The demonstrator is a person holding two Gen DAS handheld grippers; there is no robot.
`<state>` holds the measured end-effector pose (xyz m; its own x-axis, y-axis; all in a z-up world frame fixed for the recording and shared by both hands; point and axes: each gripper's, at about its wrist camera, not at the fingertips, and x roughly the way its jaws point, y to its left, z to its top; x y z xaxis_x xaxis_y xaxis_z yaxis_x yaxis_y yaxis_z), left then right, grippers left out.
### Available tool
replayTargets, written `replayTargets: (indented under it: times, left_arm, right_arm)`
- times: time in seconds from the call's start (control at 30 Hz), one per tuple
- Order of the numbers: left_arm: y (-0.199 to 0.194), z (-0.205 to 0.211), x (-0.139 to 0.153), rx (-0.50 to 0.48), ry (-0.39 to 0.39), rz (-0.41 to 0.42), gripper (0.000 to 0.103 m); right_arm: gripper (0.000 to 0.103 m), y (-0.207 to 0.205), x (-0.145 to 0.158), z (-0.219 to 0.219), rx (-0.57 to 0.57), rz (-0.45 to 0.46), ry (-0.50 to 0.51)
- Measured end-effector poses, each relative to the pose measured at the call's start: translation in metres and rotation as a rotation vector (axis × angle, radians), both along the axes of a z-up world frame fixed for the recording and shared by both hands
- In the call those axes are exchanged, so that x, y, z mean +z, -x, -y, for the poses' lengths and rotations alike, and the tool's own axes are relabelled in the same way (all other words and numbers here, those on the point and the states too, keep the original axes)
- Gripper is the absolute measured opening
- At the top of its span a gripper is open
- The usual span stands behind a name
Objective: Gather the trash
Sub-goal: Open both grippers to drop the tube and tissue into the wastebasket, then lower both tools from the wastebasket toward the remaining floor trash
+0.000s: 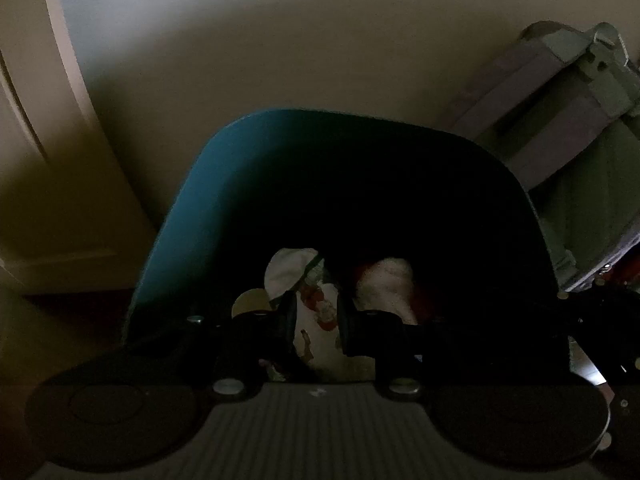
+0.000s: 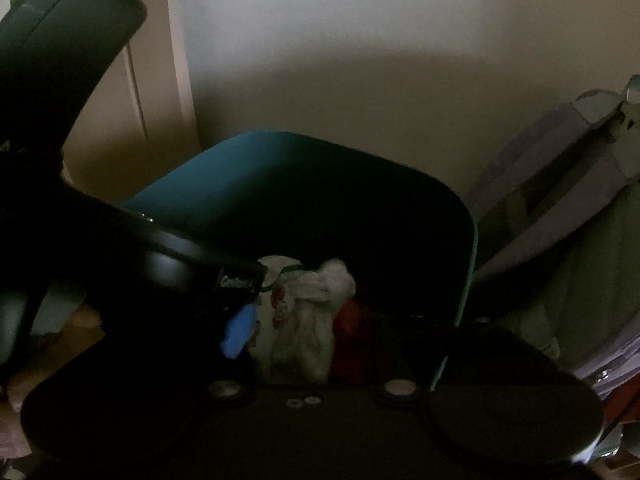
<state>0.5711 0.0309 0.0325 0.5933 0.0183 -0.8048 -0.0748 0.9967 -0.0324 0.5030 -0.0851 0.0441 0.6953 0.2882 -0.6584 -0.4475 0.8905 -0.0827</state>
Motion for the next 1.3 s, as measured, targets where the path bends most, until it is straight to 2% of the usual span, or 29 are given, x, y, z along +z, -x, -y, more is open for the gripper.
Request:
replayTargets:
  times: [0.27,0.57,0.77,0.87,1.07,1.17,1.2,1.23,1.3]
  left_arm:
    - [0.04,0.004,0.032,-0.016,-0.013,0.04,0.021]
    - [0.116,0.007,0.071,-0.024,0.011,0.104,0.021]
    - [0.174,0.012,0.087,-0.038,0.001,0.121,0.021]
    - [0.198,0.012,0.089,-0.058,0.02,0.13,0.027]
    - [0.246,0.012,0.081,-0.082,0.034,0.141,0.031]
    - [0.269,0.013,0.074,-0.09,0.018,0.155,0.049]
    - [0.276,0.014,0.072,-0.096,0.012,0.165,0.058]
    - [0.283,0.015,0.07,-0.102,0.008,0.171,0.061]
    - [0.296,0.016,0.065,-0.113,0.018,0.17,0.062]
  right_arm:
    - [0.063,0.037,0.029,0.012,-0.017,0.027,-0.056]
    - [0.067,0.104,0.064,0.03,-0.034,0.073,-0.081]
    - [0.071,0.157,0.073,0.041,-0.032,0.086,-0.098]
    - [0.072,0.184,0.073,0.047,-0.033,0.078,-0.121]
    - [0.076,0.234,0.07,0.063,-0.037,0.087,-0.187]
    - [0.077,0.252,0.063,0.067,-0.039,0.09,-0.201]
    - [0.077,0.257,0.06,0.068,-0.035,0.09,-0.204]
    - [0.078,0.262,0.058,0.069,-0.034,0.088,-0.207]
    - [0.078,0.271,0.052,0.071,-0.035,0.084,-0.211]
